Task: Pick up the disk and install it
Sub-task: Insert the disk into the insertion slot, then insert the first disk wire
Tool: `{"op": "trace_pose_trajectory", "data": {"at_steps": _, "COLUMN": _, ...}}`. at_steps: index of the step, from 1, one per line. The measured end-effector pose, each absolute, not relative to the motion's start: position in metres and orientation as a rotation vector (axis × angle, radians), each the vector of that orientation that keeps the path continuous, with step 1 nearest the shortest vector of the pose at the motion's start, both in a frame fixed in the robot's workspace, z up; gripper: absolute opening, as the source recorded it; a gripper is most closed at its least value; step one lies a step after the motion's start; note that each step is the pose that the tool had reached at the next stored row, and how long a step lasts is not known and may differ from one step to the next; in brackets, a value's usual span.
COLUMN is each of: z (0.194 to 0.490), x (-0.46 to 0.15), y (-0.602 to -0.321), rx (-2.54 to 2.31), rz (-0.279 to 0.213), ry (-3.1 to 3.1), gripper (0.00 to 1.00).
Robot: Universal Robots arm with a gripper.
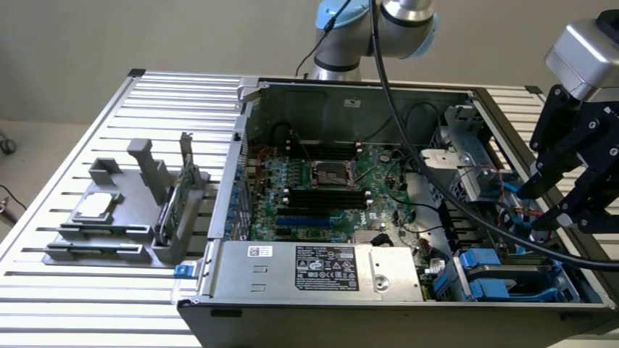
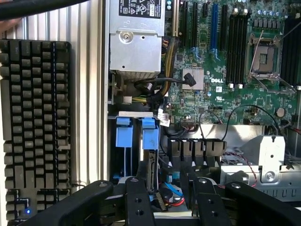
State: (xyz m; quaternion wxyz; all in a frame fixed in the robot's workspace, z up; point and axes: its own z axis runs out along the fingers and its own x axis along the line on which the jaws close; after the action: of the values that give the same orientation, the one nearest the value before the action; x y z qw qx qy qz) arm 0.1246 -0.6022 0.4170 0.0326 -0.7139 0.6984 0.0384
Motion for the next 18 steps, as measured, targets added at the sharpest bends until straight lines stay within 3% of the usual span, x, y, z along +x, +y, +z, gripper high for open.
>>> {"op": "trace_pose_trajectory", "data": {"at_steps": 18, "z": 0.4170, "x": 0.1246, "y": -0.6022, "rx": -2.198, "rz": 0.118, "ry": 2.149, "gripper": 0.41}}
